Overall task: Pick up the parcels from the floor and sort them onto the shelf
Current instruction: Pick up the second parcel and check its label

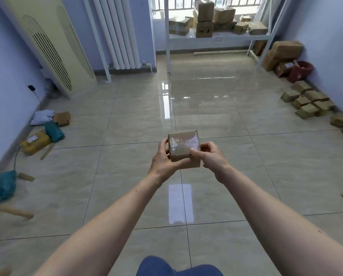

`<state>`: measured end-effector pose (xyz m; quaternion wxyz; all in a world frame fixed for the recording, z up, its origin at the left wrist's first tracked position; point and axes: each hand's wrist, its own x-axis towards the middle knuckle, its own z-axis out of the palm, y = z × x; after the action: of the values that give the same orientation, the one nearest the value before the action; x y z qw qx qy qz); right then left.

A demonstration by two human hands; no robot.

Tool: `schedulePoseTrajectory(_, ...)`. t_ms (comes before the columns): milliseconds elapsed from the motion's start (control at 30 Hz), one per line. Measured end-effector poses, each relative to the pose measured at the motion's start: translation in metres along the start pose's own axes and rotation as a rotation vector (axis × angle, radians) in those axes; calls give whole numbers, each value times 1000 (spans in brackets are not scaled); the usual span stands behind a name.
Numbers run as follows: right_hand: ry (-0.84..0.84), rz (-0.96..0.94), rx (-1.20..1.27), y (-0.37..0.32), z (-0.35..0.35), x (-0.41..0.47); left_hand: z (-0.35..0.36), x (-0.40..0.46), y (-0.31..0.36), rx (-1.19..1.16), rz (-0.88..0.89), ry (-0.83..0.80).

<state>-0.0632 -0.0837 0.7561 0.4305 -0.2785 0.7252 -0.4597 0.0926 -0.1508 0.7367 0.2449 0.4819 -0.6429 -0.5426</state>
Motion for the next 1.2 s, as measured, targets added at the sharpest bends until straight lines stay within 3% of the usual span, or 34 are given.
schedulePoseTrajectory(200, -11, -14, 108, -15, -8, -14, 5, -1, 23, -130, -40, 40)
schedulePoseTrajectory(500, -25, -49, 216, -22, -14, -27, 8, -2, 34, -176, 87, 46)
schedulePoseTrajectory(800, 192, 18, 287, -33, -5, -22, 16, -10, 36, -239, 126, 26)
schedulePoseTrajectory(1200, 151, -105, 273, -39, -19, -23, 12, 4, 64, -423, -286, -2)
